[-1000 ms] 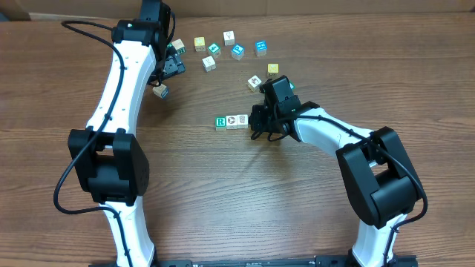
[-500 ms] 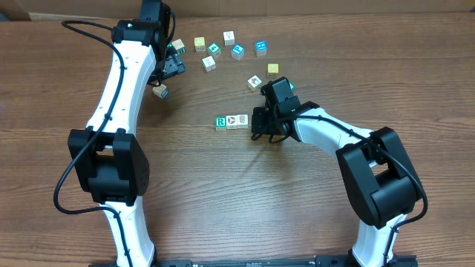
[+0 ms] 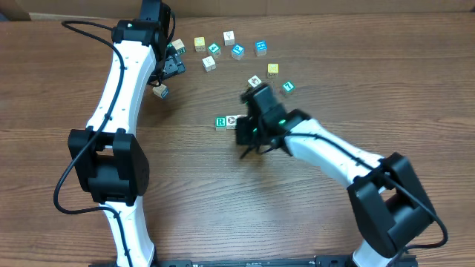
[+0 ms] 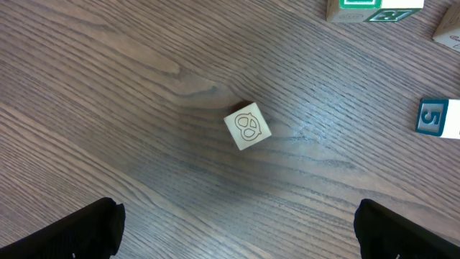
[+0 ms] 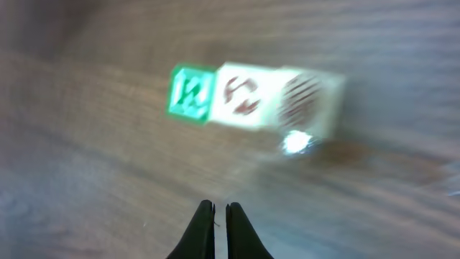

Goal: Form a horizontal line

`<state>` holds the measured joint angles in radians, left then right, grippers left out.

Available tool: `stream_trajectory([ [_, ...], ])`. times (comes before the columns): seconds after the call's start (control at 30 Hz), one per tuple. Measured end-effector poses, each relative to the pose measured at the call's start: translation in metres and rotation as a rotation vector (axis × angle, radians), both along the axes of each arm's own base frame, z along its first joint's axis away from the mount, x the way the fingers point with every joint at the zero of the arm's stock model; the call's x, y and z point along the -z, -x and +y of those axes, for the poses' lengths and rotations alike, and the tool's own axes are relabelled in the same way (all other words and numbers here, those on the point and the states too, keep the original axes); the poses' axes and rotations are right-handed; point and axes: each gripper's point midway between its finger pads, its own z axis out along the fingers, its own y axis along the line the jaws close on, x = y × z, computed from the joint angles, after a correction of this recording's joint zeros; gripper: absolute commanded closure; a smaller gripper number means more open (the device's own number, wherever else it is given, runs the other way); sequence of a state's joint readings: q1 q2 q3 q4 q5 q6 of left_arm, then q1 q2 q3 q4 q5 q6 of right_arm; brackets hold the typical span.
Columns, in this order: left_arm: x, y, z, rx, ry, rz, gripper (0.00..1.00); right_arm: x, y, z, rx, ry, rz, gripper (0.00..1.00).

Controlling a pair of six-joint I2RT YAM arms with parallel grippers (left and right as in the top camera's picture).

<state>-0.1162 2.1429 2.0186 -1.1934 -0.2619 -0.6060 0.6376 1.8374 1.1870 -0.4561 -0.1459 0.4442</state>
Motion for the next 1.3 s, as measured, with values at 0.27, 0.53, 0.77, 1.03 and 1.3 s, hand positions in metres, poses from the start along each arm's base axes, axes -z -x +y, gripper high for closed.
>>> stream_trajectory([
  [0.27,0.0,0.0,0.0,0.0,0.0,0.0,0.0,-0.001,0.016,0.031,-0.056,0.071,-0.112,0.96],
  [0.53,0.0,0.0,0.0,0.0,0.0,0.0,0.0,0.028,0.012,0.044,-0.063,0.105,-0.139,0.96],
  [0.77,0.0,0.0,0.0,0.0,0.0,0.0,0.0,0.041,0.007,0.043,-0.051,0.123,-0.143,0.96],
  [1.03,0.0,0.0,0.0,0.0,0.0,0.0,0.0,0.052,0.0,0.038,-0.028,0.159,-0.163,0.96],
  [1.3,0.0,0.0,0.0,0.0,0.0,0.0,0.0,0.052,-0.006,0.038,-0.012,0.166,-0.19,0.96],
])
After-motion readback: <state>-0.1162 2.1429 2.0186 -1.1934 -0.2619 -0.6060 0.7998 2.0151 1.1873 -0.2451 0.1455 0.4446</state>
